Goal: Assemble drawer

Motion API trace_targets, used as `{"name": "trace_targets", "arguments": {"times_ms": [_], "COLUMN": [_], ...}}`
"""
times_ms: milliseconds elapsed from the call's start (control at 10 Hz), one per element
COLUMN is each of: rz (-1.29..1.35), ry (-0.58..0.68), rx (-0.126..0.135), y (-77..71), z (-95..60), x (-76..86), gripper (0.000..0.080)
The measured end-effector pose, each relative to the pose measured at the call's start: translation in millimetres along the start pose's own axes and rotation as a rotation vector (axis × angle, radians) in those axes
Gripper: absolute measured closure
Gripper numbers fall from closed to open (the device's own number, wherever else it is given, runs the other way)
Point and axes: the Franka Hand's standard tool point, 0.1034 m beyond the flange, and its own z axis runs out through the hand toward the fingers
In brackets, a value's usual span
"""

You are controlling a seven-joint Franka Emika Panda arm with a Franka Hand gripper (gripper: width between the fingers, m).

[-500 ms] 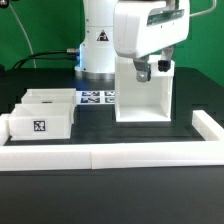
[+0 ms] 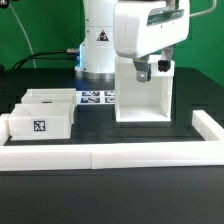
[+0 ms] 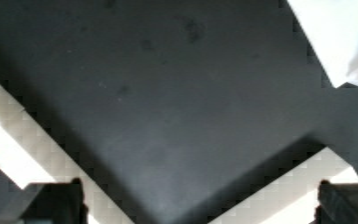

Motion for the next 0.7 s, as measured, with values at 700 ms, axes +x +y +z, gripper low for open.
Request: {"name": "trace_targets", "arguments": {"times_ms": [700], "rz": [0.45], "ry": [0.006], "rx": [-0.022], "y": [-60.5], "z": [-36.2], "x": [-24.7], "gripper": [0.015]}}
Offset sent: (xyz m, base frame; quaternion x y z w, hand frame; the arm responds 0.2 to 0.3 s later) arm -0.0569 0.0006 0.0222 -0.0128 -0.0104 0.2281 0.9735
